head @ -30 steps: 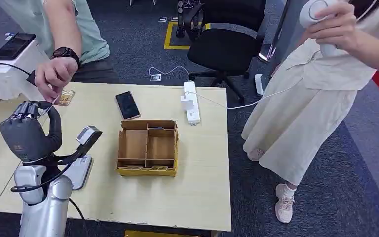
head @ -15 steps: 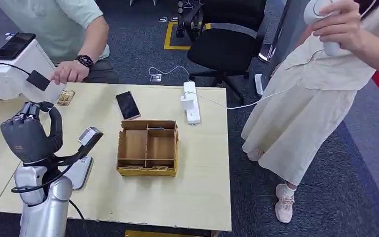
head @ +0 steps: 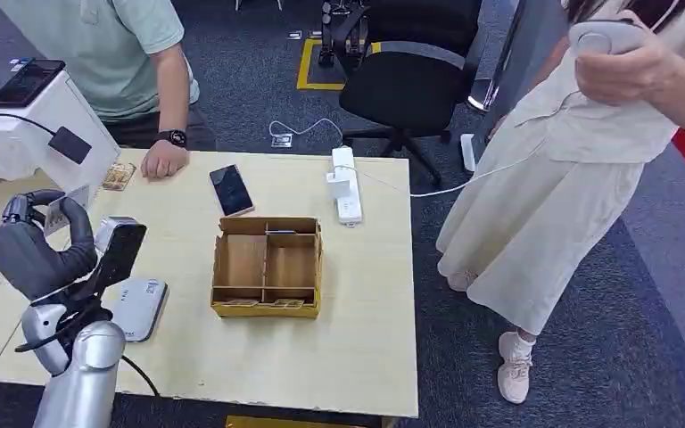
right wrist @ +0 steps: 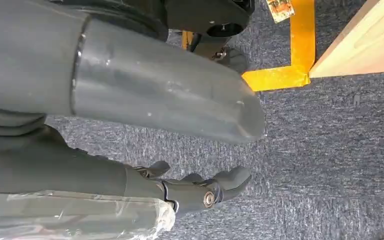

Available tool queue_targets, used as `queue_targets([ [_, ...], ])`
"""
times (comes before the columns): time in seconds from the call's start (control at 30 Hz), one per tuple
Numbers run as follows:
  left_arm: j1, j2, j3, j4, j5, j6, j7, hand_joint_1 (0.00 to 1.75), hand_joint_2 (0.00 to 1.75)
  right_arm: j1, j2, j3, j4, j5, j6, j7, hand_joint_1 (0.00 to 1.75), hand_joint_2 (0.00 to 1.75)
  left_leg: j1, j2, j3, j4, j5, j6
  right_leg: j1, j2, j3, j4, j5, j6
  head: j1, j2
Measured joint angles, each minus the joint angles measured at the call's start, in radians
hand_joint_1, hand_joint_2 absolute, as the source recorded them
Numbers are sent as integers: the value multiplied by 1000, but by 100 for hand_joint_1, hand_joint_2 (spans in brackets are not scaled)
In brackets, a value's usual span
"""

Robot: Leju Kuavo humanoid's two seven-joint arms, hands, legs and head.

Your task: Pass the card to the sensor for recognition and then transmit it.

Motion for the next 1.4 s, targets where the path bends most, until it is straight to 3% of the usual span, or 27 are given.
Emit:
queue_targets([
  [0.37,22,37,-55,0,558,-140,-18,175,175,15,0,0,-13,-18,-10,0,0,0,0,0,0,0,0,0,0,0,0,0,0,0,0,0],
  [0.53,27,53,-55,0,694,-183,4,175,175,16,0,-1,-14,-20,-15,0,0,0,0,0,0,0,0,0,0,0,0,0,0,0,0,0],
  [0.93,34,113,-55,34,787,-206,84,175,175,16,0,-4,-14,-26,-16,0,0,0,0,0,0,0,0,0,0,0,0,0,0,0,0,0],
  [1.1,40,146,-55,58,762,-211,142,175,175,15,0,-4,-14,-26,-16,0,0,0,0,0,0,0,0,0,0,0,0,0,0,0,0,0],
  [1.4,90,164,-23,122,742,-200,169,175,175,14,0,-4,-11,-24,-16,7,0,0,0,0,-1,0,0,0,0,0,0,0,0,0,0,0],
])
